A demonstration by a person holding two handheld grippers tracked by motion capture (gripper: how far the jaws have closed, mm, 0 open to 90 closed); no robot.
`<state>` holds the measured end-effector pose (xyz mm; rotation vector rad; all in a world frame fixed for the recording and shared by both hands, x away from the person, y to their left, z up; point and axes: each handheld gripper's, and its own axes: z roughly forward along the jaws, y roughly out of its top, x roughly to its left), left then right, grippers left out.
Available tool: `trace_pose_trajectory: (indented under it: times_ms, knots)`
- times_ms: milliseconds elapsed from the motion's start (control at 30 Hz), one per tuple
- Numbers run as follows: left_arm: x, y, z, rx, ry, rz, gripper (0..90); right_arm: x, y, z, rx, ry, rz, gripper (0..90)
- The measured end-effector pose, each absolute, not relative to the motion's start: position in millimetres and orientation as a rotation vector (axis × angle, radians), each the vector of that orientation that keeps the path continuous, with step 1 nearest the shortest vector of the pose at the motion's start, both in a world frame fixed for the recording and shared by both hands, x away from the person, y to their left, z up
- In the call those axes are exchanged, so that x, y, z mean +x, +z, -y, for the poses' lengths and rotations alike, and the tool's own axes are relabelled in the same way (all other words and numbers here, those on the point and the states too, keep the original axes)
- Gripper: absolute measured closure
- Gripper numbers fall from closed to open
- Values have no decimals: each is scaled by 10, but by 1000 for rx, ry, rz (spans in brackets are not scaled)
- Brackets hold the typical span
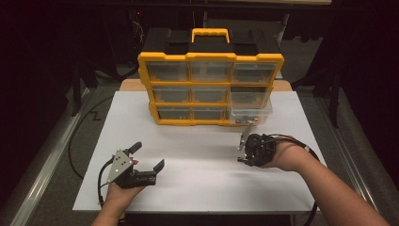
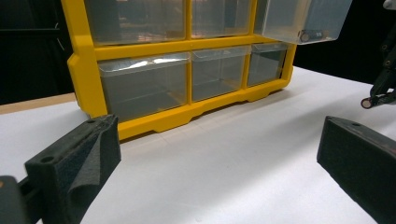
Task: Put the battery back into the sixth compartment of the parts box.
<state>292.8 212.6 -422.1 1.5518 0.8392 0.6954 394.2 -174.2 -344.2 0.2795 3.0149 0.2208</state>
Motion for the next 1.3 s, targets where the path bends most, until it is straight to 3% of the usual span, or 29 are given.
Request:
trace_pose_trajectory:
  times_ms: [1300]
  knots:
    - [2923,-4215,-2133,1543,695,-842,7,4014,-2607,1758,281,199,-2974,791]
